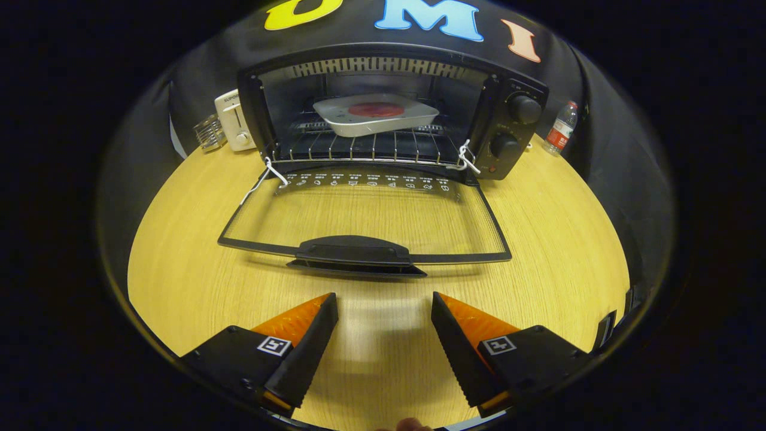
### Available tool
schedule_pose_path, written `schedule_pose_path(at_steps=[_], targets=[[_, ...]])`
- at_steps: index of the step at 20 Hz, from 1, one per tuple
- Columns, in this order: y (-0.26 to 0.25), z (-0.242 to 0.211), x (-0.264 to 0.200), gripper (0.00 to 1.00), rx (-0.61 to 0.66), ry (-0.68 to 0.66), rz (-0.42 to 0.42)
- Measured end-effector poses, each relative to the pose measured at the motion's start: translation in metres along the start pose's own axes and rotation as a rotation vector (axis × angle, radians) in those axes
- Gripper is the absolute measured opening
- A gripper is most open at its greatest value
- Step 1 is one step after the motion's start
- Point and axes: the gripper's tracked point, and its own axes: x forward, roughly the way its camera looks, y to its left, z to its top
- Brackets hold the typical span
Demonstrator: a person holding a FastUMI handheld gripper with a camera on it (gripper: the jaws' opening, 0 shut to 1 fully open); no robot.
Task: Open the toaster oven, put the food inside, and close the toaster oven door.
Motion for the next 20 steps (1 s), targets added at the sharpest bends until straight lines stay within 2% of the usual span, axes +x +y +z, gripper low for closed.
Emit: schedule_pose_path(at_steps=[5,8,10,13,20], targets=[[0.004,0.012,0.01,0.98,0.048,-0.005,0.003],[0.004,0.016,0.008,0.98,-0.025,-0.011,-0.022],[0.003,0.02,0.003,0.98,-0.066,-0.032,-0.037],[0.004,0.024,-0.006,0.98,-0.06,-0.058,-0.045],[0.004,0.051,-0.041,0.99,-0.031,-0.173,-0.008]])
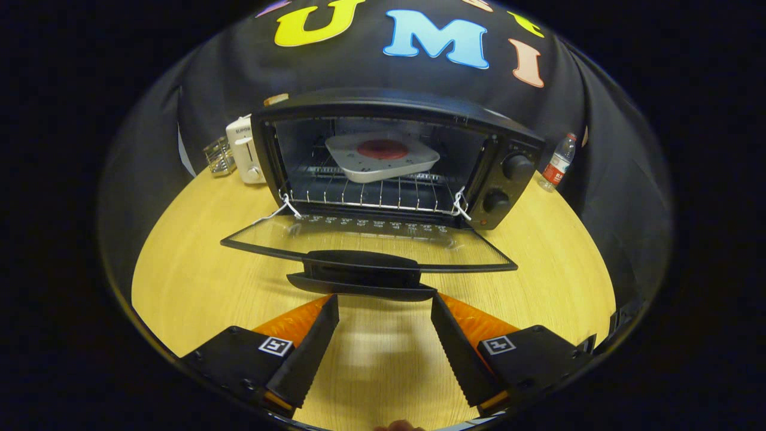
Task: Open the toaster oven, put the food inside, and close the toaster oven door.
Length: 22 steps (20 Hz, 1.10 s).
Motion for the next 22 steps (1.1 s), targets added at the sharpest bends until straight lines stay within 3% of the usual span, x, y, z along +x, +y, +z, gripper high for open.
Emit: schedule_pose_path(at_steps=[6,12,22], targets=[[0.008,0.078,-0.042,0.99,0.007,-0.191,0.042],[-0.014,0.138,-0.114,0.98,-0.051,-0.461,0.008],[-0.128,0.134,-0.214,0.97,0.016,-0.617,-0.143]])
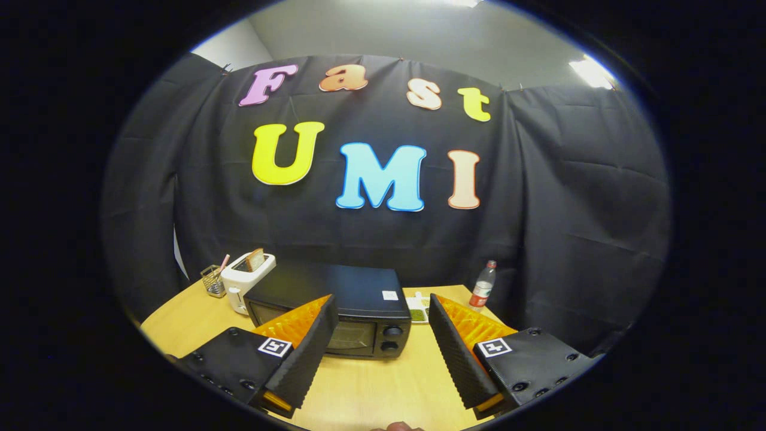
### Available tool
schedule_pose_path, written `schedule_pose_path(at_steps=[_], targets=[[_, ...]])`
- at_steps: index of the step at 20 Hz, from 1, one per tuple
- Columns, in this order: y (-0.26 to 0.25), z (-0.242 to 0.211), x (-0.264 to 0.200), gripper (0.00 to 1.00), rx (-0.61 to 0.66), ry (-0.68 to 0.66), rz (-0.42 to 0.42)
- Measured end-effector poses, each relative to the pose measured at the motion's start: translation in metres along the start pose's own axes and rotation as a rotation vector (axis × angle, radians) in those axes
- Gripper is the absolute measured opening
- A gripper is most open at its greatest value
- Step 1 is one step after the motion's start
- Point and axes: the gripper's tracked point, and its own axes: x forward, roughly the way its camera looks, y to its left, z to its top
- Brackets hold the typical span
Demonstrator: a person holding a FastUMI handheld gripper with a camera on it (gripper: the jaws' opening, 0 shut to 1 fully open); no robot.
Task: Open the toaster oven, put the food inside, and close the toaster oven door.
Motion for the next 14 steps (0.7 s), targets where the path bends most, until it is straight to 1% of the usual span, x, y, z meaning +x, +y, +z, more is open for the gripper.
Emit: schedule_pose_path(at_steps=[5,9,14], targets=[[-0.036,-0.014,-0.031,0.97,-0.046,0.011,-0.048],[-0.034,-0.015,-0.038,0.97,-0.035,-0.002,-0.054],[-0.024,-0.013,-0.029,0.97,-0.049,-0.016,-0.05]])
